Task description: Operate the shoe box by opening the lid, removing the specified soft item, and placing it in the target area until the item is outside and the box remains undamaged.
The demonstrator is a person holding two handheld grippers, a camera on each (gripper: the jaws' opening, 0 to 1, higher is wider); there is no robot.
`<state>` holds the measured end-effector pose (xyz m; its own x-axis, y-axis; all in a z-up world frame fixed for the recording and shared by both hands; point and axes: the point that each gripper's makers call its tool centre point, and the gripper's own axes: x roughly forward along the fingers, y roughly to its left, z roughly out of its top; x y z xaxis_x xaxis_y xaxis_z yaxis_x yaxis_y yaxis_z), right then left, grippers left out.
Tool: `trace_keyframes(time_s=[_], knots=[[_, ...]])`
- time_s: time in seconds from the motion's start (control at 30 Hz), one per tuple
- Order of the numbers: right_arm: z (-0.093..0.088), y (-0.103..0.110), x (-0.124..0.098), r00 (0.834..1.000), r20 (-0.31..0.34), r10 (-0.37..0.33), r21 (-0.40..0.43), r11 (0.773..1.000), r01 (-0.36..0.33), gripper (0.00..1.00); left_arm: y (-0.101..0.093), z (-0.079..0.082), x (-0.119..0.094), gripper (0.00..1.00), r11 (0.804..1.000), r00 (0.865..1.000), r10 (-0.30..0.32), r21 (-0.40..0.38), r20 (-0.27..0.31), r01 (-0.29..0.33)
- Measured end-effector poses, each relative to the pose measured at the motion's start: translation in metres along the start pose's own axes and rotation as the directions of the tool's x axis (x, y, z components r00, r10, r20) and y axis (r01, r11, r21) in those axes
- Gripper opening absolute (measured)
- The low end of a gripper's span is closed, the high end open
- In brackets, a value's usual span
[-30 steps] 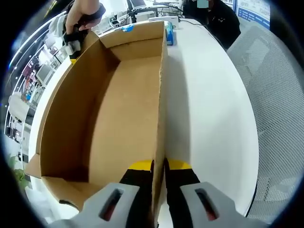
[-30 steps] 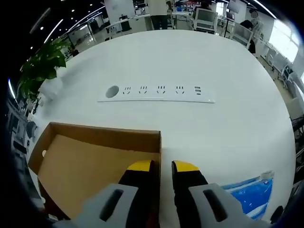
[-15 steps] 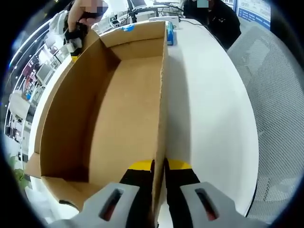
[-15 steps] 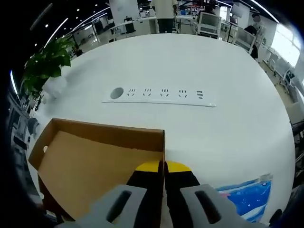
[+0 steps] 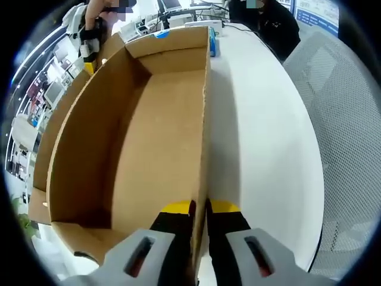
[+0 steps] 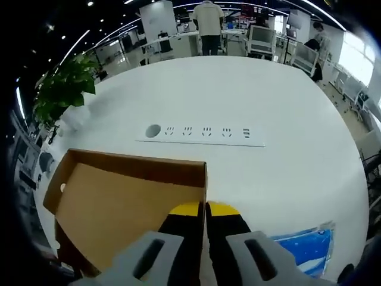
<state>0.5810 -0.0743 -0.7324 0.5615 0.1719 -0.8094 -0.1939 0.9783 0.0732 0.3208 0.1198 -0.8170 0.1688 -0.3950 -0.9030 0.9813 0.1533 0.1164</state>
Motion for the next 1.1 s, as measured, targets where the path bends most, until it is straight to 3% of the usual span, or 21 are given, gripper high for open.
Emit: trace_keyframes(time_s=[0.23, 0.73, 0.83, 1.1], knots=[[0.003, 0.011, -0.031, 0.998, 0.061, 0.002, -0.004, 1.000, -0.002, 0.00, 0.001, 0.000, -0.001, 0.08, 1.000, 1.000, 0.004, -0.001, 0.000, -0.004], [0.030, 0.002, -0.043, 0.991, 0.135, -0.023, -0.071, 0.997, 0.033, 0.00, 0.002, -0.001, -0.001, 0.07, 1.000, 1.000, -0.004, 0.013, 0.001, 0.004], [0.037, 0.000, -0.041, 0.987, 0.154, -0.034, -0.129, 0.990, 0.054, 0.00, 0.002, -0.001, -0.001, 0.07, 1.000, 1.000, -0.001, 0.015, 0.002, 0.001], [0.035, 0.002, -0.057, 0.983, 0.181, -0.029, -0.113, 0.992, 0.050, 0.00, 0.001, -0.002, -0.001, 0.07, 1.000, 1.000, -0.006, 0.020, 0.002, 0.006]])
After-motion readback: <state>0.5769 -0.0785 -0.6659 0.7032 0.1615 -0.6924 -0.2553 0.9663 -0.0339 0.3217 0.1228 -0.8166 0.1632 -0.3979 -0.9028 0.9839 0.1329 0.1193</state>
